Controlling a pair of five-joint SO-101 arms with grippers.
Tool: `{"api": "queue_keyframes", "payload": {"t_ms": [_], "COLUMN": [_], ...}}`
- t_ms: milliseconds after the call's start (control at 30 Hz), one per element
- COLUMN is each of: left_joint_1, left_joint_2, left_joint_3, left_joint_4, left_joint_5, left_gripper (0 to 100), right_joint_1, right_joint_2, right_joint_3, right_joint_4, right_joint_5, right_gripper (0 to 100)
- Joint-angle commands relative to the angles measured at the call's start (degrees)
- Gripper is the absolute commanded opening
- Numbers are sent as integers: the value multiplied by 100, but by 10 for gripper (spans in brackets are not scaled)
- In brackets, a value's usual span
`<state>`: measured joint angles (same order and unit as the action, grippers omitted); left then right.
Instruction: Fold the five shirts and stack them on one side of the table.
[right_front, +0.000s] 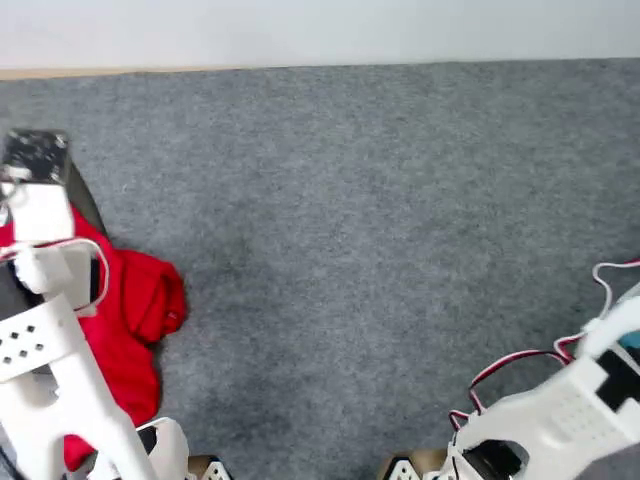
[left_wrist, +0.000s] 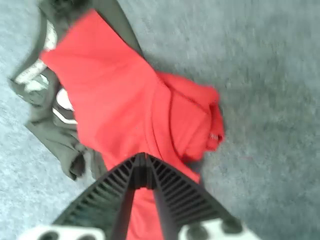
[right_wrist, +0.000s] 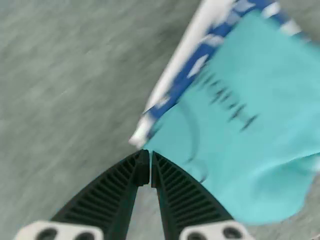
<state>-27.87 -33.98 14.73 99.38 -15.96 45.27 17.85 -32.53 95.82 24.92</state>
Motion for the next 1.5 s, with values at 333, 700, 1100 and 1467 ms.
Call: {"api": "queue_keyframes", "payload": {"t_ms": [333,700,1100,1467], "left_joint_1": [-914,-976,-976,-914], "left_joint_2": [-193,-167,-167,-158], "left_joint_3": [1868,3371,4804,5569], "left_joint_4": [105,-923,-2910,-3851], "left_joint_5": [-1820,-2549,-2822,-3051], "left_gripper": [70,217,221,161], "right_joint_1": [-1007,-1657,-1631,-1631], "right_joint_2": [-1877,-3565,-4127,-4435], "right_joint_3": [2075,4211,4246,4246], "right_joint_4": [708,699,708,708], "right_joint_5": [-9,-44,-44,-44], "right_gripper": [10,10,10,10]}}
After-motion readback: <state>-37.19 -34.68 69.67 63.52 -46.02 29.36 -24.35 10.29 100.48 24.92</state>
